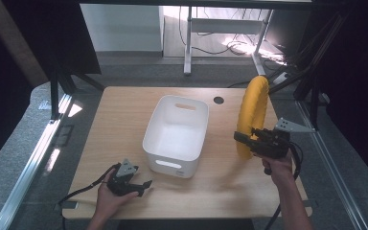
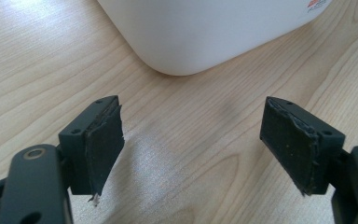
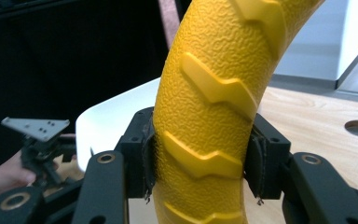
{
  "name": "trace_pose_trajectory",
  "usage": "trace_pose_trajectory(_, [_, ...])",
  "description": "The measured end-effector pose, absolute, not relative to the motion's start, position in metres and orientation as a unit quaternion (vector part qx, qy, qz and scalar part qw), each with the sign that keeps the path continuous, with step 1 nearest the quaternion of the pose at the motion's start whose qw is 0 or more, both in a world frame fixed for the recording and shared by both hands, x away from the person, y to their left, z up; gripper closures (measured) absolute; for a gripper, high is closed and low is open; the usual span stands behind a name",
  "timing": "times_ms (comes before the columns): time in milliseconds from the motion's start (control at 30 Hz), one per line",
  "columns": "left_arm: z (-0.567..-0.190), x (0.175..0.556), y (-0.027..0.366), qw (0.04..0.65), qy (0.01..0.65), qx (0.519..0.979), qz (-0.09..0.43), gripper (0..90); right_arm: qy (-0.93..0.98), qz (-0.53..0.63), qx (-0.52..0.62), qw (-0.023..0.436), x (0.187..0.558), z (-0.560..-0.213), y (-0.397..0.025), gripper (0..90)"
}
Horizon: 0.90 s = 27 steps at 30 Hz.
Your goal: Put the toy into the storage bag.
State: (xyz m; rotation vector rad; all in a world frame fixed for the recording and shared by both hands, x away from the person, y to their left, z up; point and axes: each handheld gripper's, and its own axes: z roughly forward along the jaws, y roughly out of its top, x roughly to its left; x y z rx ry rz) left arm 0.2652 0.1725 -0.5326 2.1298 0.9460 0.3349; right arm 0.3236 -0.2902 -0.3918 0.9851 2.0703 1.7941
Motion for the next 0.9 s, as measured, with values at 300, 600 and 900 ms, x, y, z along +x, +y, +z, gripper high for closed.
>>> trace_pose_trajectory(300, [-0.533,0.265,0.172,0.384,0.372,0.835,0.13,21.2,0.673,0.622,0.365,0.163,0.322,-0.392,-0.273,50.8])
trace_pose_trajectory(600, [-0.533,0.265,0.173,0.383,0.369,0.837,0.132,21.2,0.639,0.635,0.377,0.214,0.314,-0.394,-0.25,50.7])
trace_pose_trajectory(900, [-0.533,0.265,0.173,0.382,0.368,0.837,0.131,21.2,0.618,0.644,0.368,0.262,0.306,-0.388,-0.229,50.7])
